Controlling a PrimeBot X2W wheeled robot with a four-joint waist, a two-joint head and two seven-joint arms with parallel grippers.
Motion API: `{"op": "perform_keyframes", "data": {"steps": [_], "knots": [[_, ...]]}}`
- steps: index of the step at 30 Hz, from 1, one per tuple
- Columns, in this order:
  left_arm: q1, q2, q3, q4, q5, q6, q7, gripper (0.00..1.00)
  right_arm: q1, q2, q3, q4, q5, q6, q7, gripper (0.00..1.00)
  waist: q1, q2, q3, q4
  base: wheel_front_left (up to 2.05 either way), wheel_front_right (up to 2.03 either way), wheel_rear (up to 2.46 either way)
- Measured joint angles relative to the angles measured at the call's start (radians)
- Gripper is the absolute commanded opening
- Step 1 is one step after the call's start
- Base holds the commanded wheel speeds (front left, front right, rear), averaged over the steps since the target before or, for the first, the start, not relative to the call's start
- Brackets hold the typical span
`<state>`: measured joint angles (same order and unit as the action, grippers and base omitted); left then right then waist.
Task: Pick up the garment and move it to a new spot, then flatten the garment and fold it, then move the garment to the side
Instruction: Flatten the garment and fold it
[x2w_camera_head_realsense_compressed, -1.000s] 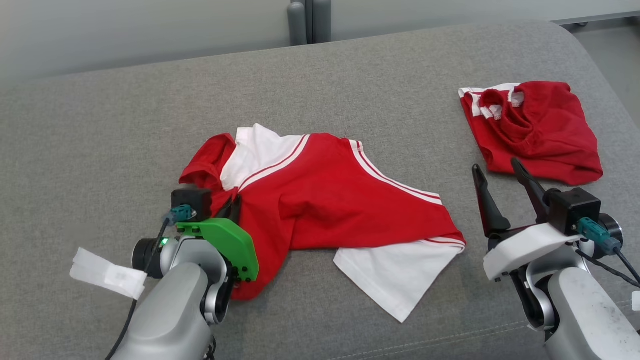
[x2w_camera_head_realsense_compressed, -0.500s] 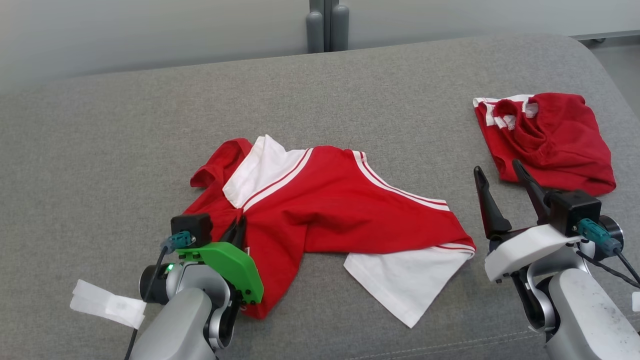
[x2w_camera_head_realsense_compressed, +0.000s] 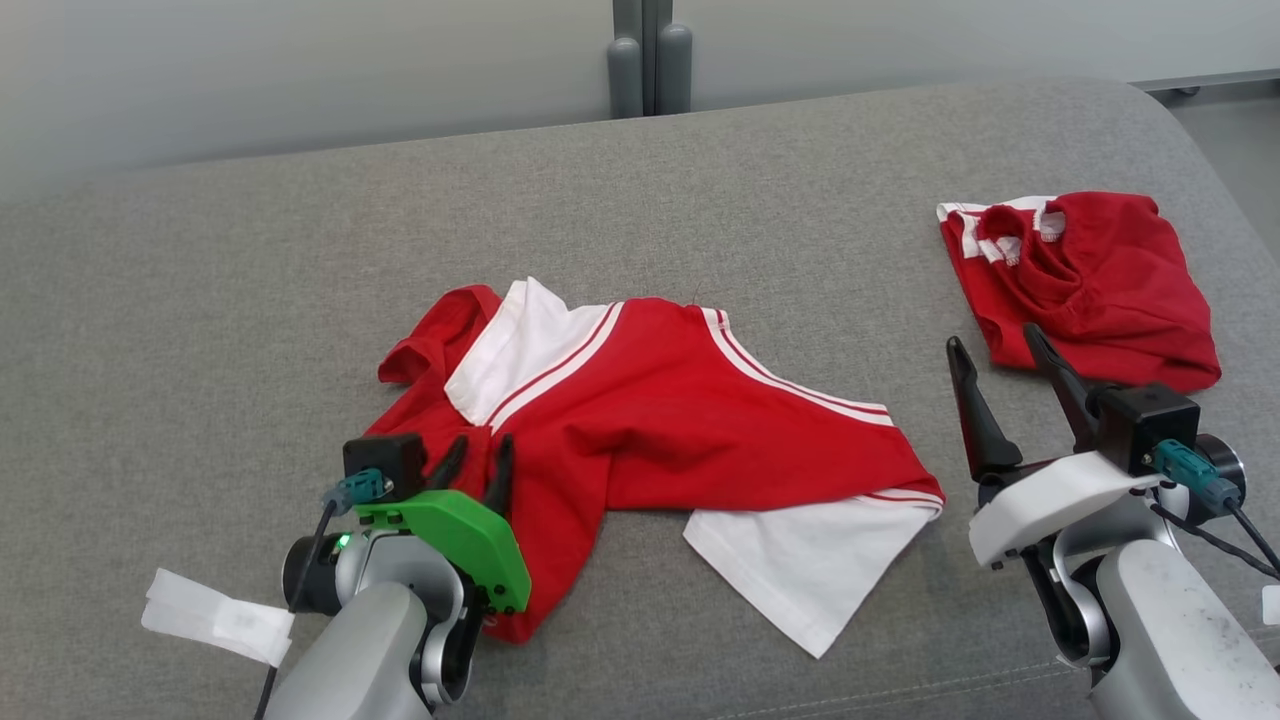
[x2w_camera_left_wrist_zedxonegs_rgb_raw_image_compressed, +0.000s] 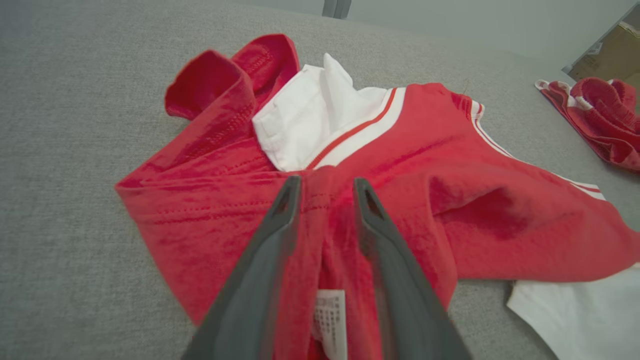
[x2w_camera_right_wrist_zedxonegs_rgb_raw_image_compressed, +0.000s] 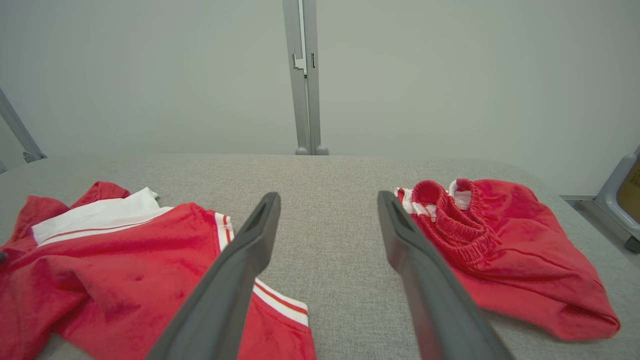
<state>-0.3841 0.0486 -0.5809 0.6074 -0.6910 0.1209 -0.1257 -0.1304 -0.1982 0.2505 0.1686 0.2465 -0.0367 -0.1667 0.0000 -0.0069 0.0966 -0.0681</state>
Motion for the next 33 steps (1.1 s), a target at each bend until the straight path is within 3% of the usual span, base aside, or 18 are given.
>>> {"op": "perform_keyframes", "data": {"steps": [3,4,5,7,10,14,22,33], "knots": [[0.001,0.001,0.001,-0.002,0.000,0.000,0.000,0.80,0.001,0.000,0.001,0.001,0.000,0.000,0.000,1.00,0.0000,0.0000,-0.003,-0.002,0.00,0.00,0.00],[0.001,0.002,0.002,-0.002,0.000,0.000,0.000,0.70,0.001,0.000,0.002,0.001,0.000,0.000,0.000,1.00,0.0000,0.0000,-0.004,-0.003,0.00,0.00,0.00],[0.002,0.003,0.003,-0.002,0.000,0.000,0.000,0.53,0.001,0.000,0.002,0.001,0.000,0.000,0.000,1.00,0.0000,0.0000,-0.005,-0.003,0.00,0.00,0.00],[0.011,0.013,0.004,-0.001,0.007,0.000,-0.003,0.33,0.001,0.000,0.002,0.001,0.001,0.000,0.000,1.00,0.0000,0.0000,-0.007,-0.006,0.00,0.00,0.00],[0.011,0.020,0.000,-0.001,0.014,0.000,-0.003,0.36,0.002,0.000,0.002,0.001,0.001,0.000,0.000,1.00,0.0000,0.0000,-0.007,-0.007,0.00,0.00,0.00],[0.011,0.021,-0.007,0.000,0.035,0.000,-0.003,0.32,0.002,0.000,0.003,0.001,0.001,0.000,0.000,1.00,0.0000,0.0000,-0.007,-0.009,0.00,0.00,0.00],[0.010,0.022,-0.026,0.002,0.072,0.000,-0.003,0.48,0.002,-0.001,0.003,0.000,0.001,0.000,0.000,1.00,0.0000,0.0000,-0.005,-0.017,0.00,0.00,0.00],[-0.007,0.038,0.015,0.065,0.147,0.002,-0.021,0.42,0.002,-0.003,0.003,0.000,0.002,0.000,0.000,1.00,0.0000,0.0000,0.002,-0.027,0.00,0.00,0.00]]}}
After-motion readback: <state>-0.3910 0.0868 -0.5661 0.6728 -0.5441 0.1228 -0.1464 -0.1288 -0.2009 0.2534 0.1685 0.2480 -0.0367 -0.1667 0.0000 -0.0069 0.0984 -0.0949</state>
